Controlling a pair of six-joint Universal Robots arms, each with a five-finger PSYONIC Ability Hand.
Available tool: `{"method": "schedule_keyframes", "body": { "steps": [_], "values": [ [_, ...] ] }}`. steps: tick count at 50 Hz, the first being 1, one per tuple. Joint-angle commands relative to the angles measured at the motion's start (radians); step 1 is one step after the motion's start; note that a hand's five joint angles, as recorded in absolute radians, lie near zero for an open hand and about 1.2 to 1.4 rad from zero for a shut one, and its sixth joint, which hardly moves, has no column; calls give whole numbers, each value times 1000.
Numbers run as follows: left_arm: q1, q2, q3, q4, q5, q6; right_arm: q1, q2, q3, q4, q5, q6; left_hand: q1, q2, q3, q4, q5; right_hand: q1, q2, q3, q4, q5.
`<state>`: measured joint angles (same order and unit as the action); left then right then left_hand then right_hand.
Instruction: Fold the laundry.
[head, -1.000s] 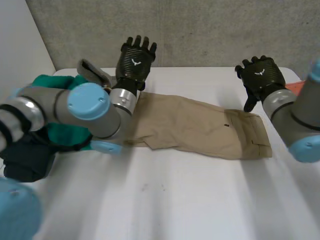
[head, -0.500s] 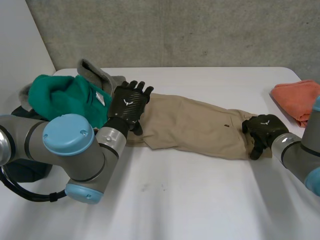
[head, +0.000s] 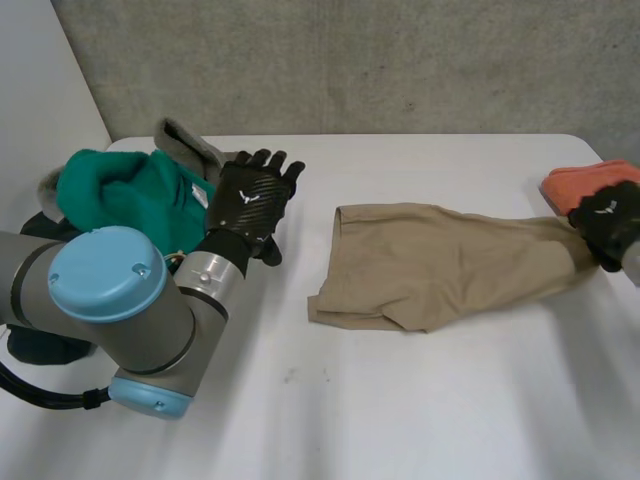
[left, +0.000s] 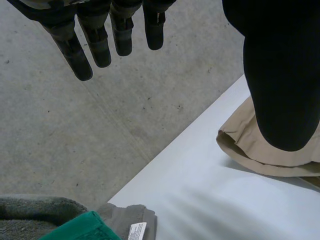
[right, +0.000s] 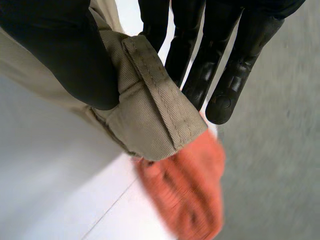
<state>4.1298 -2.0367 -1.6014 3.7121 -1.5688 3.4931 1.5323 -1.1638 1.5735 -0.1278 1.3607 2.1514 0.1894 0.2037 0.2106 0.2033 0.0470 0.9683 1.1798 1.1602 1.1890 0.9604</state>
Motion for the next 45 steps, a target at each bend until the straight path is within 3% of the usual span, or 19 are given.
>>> {"method": "schedule_keyframes", "body": {
  "steps": [1,6,11,15,16,18,19,23,24,26,30,36,39,45],
  "values": [
    [7,9,8,0,-8,-12,241,15,-87,-61,-185,-179,-15,-29,-36,-29,-47,428,216,236,207,261],
    [9,12,35,0,-33,-75,386,93,-125,-122,-401,-193,-15,-29,-36,-29,-47,428,216,236,207,261],
    [15,7,86,-15,-40,-123,537,219,-167,-122,-509,-182,-15,-29,-36,-29,-47,428,216,236,207,261],
    [15,-10,150,-61,-40,-138,572,279,-187,-113,-465,-171,-15,-29,-36,-29,-47,426,215,234,205,259],
    [15,-16,165,-73,-39,-140,575,277,-187,-111,-447,-162,-15,-29,-36,-29,-47,150,-62,-42,-71,-17],
    [13,-43,213,-116,-37,-147,582,262,-188,-110,-363,-92,-15,-29,-36,-29,-47,-621,-832,-813,-841,-787],
    [12,-56,231,-130,-37,-151,582,259,-190,-110,-335,-55,-15,-29,-36,-29,-47,-779,-991,-971,-1000,-946],
    [6,-109,337,-195,-33,-171,571,175,-201,-110,-229,275,-15,-29,-36,-29,-47,-794,-1005,-986,-1014,-960],
    [6,-125,375,-213,-31,-180,562,106,-195,-113,-206,461,-15,-29,-36,-29,-47,-794,-1005,-986,-1014,-960],
    [6,-143,411,-225,-30,-187,537,37,-197,-119,-178,686,-15,-29,-36,-29,-47,-794,-1005,-986,-1014,-960],
    [-5,-203,504,-257,-27,-201,448,13,-205,-83,-176,913,-15,-29,-36,-29,-47,-794,-1005,-986,-1014,-960],
    [-60,-296,638,-400,3,-261,378,53,-291,71,-170,960,-15,-29,-36,-29,-47,-794,-1005,-986,-1014,-960],
    [-80,-345,701,-466,42,-301,373,139,-389,189,-163,960,-14,-28,-35,-28,-46,-794,-1005,-986,-1014,-960],
    [-105,-428,797,-578,46,-306,358,277,-515,323,-147,956,-8,-23,-29,-22,-40,-794,-1005,-986,-1014,-960]
  ]
}}
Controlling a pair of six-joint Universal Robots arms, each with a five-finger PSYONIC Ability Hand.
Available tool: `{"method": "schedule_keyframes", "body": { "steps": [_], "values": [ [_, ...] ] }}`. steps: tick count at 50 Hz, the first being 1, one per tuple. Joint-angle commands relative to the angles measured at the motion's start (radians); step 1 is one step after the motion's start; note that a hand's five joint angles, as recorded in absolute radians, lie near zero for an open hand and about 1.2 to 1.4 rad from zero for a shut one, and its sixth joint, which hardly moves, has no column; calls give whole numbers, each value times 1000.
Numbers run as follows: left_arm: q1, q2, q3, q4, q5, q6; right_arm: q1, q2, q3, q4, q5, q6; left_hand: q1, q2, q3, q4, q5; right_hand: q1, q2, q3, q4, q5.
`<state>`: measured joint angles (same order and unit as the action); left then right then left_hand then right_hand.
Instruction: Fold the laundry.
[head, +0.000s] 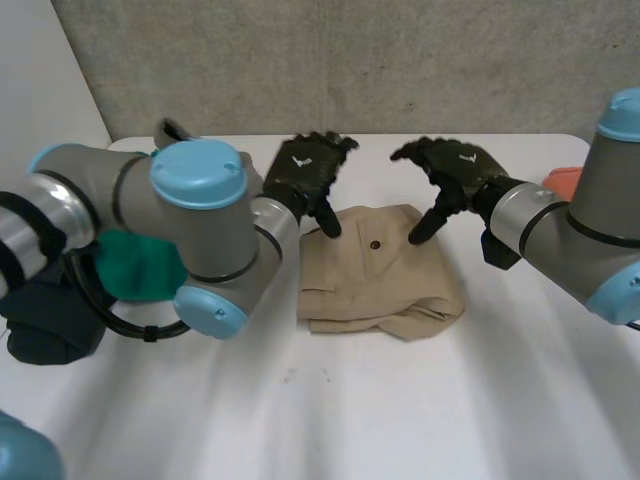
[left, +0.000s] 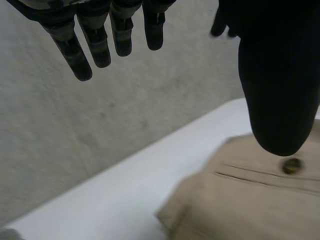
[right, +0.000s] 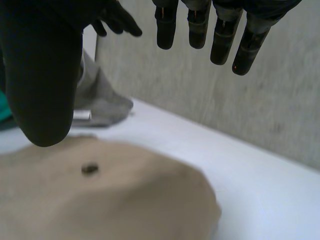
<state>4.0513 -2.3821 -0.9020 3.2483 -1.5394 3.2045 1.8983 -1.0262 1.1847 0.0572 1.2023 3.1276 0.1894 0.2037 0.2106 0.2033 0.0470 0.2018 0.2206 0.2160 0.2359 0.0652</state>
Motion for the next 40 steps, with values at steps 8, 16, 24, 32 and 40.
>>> {"method": "schedule_keyframes", "body": {
  "steps": [8,16,24,32,40],
  "values": [
    [-25,-187,149,-231,-1,0,-10,264,-186,171,42,-133,-2,-17,-24,-16,-34,-27,-46,-41,-61,-65],
    [-23,-210,152,-256,-28,74,-7,305,-198,185,94,-265,12,-2,-9,-2,-20,-27,-46,-41,-61,-65],
    [-23,-227,163,-257,-31,115,-7,310,-194,182,92,-285,12,-2,-9,-1,-20,-27,-46,-41,-61,-65],
    [-23,-221,173,-259,-30,117,-10,310,-186,181,94,-314,12,-2,-9,-1,-20,-27,-46,-41,-61,-65],
    [-28,-174,172,-274,-21,124,-2,249,-177,174,140,-383,-5,-20,-26,-19,-37,-27,-46,-41,-61,-65]
  ]
}}
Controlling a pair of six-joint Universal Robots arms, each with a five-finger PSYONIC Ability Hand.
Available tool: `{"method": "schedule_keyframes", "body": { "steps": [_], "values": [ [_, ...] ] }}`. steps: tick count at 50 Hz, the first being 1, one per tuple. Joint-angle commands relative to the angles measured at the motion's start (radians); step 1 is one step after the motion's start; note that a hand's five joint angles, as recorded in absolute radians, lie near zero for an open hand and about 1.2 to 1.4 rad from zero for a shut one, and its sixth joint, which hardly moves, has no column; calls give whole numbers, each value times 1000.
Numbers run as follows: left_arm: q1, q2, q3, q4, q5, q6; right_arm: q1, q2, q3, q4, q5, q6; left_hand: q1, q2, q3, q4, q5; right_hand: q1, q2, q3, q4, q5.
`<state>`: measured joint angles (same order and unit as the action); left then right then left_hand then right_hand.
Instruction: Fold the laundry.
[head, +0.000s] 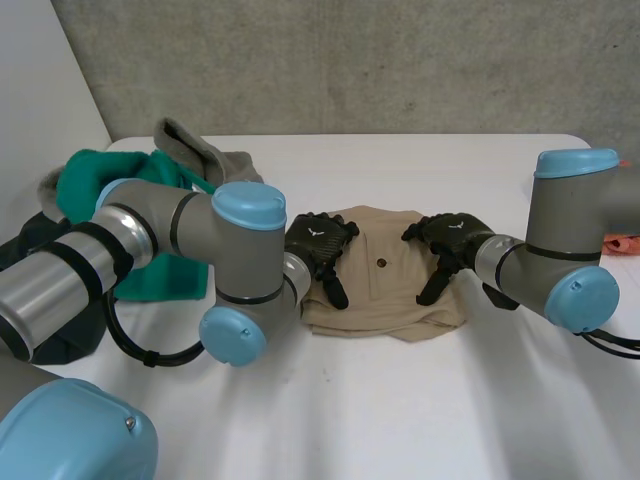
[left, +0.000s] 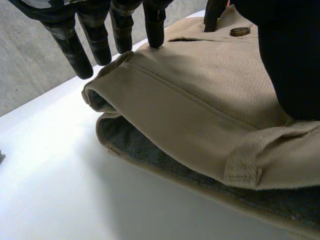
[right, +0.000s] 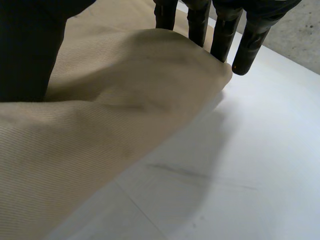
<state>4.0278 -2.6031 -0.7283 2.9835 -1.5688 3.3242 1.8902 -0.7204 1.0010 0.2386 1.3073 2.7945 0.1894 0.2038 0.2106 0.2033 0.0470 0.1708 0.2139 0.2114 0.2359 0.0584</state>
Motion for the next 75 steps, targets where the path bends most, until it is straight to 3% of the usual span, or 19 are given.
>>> {"method": "schedule_keyframes", "body": {
  "steps": [1,7,12,14,22,26,37,52,59,68,71,75],
  "values": [
    [-4,67,-5,-6,9,5,6,-82,11,-13,35,-50,-8,-23,-29,-22,-40,4,-39,-37,-61,-58],
    [-4,257,-85,37,19,-8,-3,-322,169,-206,32,-56,-14,-28,-35,-28,-46,4,-39,-37,-61,-58],
    [-1,420,-224,94,121,-9,15,-491,415,-409,38,-67,-14,-28,-35,-28,-46,4,-39,-37,-61,-58],
    [2,515,-313,118,225,-25,15,-551,534,-468,36,-81,-8,-23,-29,-22,-40,4,-39,-37,-61,-58],
    [34,661,-430,114,458,-110,81,-573,804,-574,36,-168,1,-14,-21,-13,-32,4,-39,-37,-61,-58],
    [63,675,-454,112,519,-137,130,-512,841,-627,40,-176,4,-11,-18,-10,-29,4,-39,-37,-61,-58],
    [69,670,-459,115,524,-140,141,-318,760,-765,38,-176,-2,-17,-24,-16,-34,4,-39,-37,-61,-58],
    [68,660,-462,118,524,-138,139,-165,585,-757,46,-171,-11,-26,-32,-25,-43,4,-39,-37,-61,-58],
    [71,660,-464,118,524,-141,139,-134,512,-746,39,-165,-11,-26,-32,-25,-43,240,197,199,175,178],
    [71,664,-470,117,524,-141,139,-50,374,-659,33,-165,-11,-26,-32,-25,-43,357,314,317,292,295],
    [71,672,-483,118,524,-141,139,-19,323,-639,24,-165,-11,-26,-32,-25,-43,597,554,557,532,535],
    [71,675,-487,117,524,-140,132,-4,286,-636,0,-164,-8,-23,-29,-22,-40,1099,1056,1058,1034,1037]
  ]
}}
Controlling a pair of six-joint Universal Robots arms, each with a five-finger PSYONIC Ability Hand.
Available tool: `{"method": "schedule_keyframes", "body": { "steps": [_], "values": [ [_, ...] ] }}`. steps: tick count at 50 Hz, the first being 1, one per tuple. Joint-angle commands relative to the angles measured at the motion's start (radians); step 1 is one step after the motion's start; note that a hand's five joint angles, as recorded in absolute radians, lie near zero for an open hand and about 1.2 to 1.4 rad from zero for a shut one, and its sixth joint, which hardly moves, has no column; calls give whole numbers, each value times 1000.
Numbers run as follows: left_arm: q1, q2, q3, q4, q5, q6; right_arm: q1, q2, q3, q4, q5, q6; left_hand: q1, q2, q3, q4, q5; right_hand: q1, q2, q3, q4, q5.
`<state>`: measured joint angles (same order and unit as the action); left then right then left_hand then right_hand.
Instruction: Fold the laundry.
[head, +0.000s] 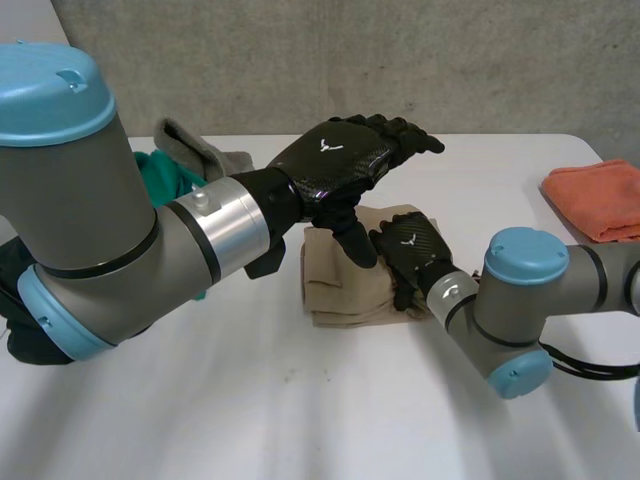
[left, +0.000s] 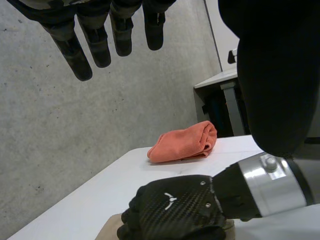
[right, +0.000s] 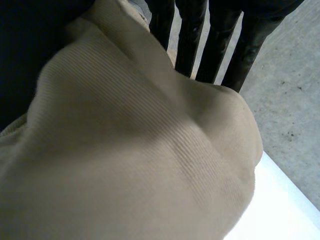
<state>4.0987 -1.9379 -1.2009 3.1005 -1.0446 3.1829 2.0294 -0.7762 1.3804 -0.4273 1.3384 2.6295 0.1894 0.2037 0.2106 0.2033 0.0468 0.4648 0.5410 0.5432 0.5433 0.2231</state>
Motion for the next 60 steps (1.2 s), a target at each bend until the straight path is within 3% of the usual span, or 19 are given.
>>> {"method": "schedule_keyframes", "body": {
  "steps": [1,10,16,21,25,29,40,50,55,60],
  "values": [
    [0,10,-14,0,0,2,-9,49,-99,22,-35,3,-8,-23,-29,-22,-40,930,854,852,852,997],
    [18,40,-16,1,-2,0,-58,29,-196,18,-42,17,-5,-20,-26,-19,-37,932,855,853,853,999],
    [29,51,-14,1,-2,-3,-89,26,-233,22,-99,24,-5,-20,-26,-19,-37,932,855,853,853,999],
    [29,56,-28,1,-2,-5,-92,32,-210,82,-111,33,-5,-20,-26,-19,-37,267,191,189,189,334],
    [31,56,-42,3,-2,-3,-98,21,-184,139,-111,33,-8,-22,-29,-22,-40,-56,-132,-134,-134,11],
    [32,54,-54,4,0,-3,-132,-14,-147,163,-111,33,-8,-23,-29,-22,-40,-127,-203,-206,-206,-60],
    [32,54,-55,4,2,-3,-146,-46,-87,180,-96,33,-8,-23,-29,-22,-40,-230,-306,-308,-309,-163],
    [34,51,-55,4,3,-3,-137,26,-124,177,-77,27,-8,-23,-29,-22,-40,-268,-344,-347,-347,-201],
    [35,50,-57,6,3,-3,-135,44,-139,170,-74,29,-8,-23,-29,-22,-40,-204,-280,-282,-282,-137],
    [35,50,-57,6,3,-3,-137,84,-202,168,-41,24,-8,-23,-29,-22,-40,154,78,76,75,221]
  ]
}}
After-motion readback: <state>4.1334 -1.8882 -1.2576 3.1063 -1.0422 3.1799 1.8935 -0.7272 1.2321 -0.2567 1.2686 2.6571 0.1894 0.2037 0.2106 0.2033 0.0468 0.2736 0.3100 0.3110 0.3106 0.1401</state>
